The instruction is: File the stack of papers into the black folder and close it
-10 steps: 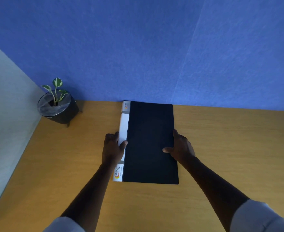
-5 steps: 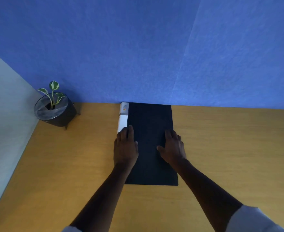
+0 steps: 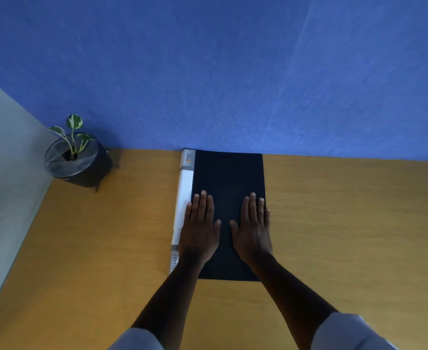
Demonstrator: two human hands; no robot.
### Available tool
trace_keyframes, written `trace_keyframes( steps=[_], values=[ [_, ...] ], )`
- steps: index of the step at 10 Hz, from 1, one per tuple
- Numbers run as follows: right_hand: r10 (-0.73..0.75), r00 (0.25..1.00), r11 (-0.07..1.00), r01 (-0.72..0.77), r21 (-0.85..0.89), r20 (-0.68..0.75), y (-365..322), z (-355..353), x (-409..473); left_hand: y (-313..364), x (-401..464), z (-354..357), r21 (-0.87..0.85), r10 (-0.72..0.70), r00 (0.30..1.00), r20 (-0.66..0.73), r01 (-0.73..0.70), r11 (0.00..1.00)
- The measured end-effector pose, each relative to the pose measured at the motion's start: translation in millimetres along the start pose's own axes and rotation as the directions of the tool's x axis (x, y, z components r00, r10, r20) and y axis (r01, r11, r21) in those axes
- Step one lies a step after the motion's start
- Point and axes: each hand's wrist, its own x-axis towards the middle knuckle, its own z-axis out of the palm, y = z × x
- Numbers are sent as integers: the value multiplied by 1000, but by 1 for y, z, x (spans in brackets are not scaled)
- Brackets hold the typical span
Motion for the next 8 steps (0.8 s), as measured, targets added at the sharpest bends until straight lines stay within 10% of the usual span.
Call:
trace_keyframes(
  steps=[8],
  values=[
    [-22, 999, 1000, 23, 4, -27, 5, -11, -2, 7, 4, -24, -22, -21, 1000, -18, 20, 1000]
  ],
)
